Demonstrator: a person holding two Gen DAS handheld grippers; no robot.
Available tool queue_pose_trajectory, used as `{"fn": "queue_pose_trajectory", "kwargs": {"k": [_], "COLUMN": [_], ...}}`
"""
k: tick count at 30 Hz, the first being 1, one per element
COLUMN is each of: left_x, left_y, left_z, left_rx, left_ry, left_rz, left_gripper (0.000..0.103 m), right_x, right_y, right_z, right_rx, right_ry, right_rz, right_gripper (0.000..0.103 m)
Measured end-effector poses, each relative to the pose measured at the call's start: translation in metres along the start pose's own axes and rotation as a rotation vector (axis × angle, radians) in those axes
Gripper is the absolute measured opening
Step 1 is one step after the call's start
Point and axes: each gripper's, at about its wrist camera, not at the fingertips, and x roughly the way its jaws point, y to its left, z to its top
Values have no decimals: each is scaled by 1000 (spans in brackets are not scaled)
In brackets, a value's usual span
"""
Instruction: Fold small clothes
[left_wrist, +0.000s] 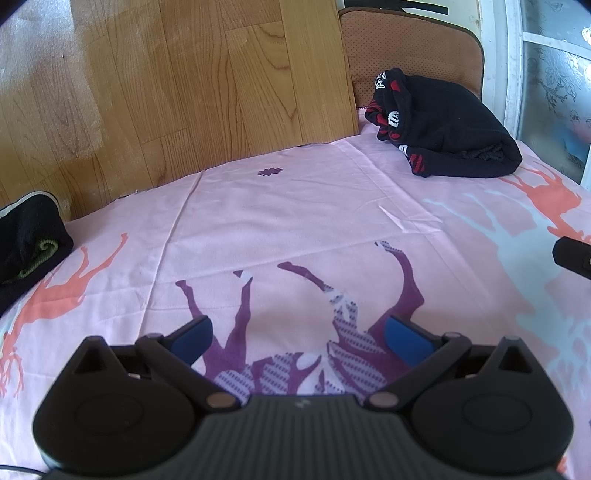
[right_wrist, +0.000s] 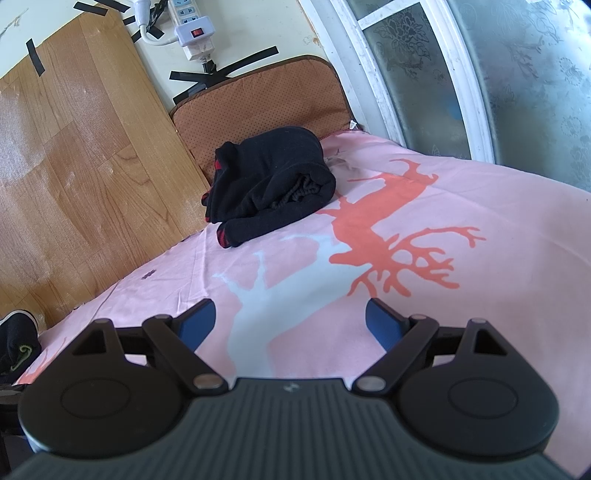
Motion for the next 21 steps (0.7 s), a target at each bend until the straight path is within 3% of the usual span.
{"fn": "queue_pose_trajectory", "kwargs": {"k": [21], "left_x": [-1], "left_y": [-3], "left_z": [0], "left_rx": [11], "left_ry": [-4], "left_rz": [-1], "left_gripper": [103], "right_x": [0], "right_y": [-1], "right_z": [1], "right_rx": [1], "right_ry": [-2], "right_rz": [0], "right_gripper": [90]}}
